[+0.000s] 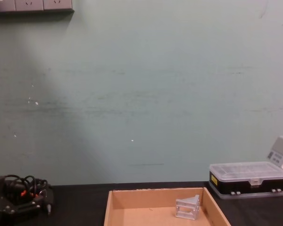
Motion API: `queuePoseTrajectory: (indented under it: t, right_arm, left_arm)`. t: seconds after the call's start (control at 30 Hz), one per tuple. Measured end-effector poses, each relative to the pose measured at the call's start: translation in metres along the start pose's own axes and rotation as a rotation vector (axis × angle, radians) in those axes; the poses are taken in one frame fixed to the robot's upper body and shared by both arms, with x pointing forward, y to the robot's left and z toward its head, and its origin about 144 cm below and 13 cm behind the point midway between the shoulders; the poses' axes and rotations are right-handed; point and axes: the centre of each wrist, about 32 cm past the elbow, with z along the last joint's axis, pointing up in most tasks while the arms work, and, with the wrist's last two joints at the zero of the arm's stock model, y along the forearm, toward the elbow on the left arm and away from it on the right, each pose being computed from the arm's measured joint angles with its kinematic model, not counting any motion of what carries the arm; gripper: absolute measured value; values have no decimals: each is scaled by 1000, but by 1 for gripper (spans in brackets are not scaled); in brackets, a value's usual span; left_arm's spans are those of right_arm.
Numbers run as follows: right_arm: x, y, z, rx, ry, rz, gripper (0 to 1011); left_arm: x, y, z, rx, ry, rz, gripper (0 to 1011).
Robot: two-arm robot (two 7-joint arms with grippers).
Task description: Use one hand to pick up the angle iron from the table and place it into the box.
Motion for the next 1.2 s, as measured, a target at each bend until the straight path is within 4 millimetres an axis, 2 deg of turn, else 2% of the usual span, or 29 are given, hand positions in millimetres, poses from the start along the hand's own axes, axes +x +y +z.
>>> queuePoseTrajectory:
  t: [0.23,0.3,0.4,0.77,0.97,1.2]
  right_arm:
    - [1,0,0,6,-4,2,651]
    - [1,0,0,10,-5,2,549]
    - [1,-1,0,13,-6,0,477]
    - [4,-3,3,31,-12,1,469]
    - [10,-16,13,95,-21,-16,468]
    - [21,-35,29,191,-41,-133,468]
  left_arm:
    - [0,0,0,0,0,0,1000]
    - [0,0,0,0,0,0,1000]
    - [0,0,0,0,0,0,1000]
    - [0,0,0,0,0,0,1000]
    - [0,0,0,0,0,0,1000]
    - [0,0,0,0,0,0,1000]
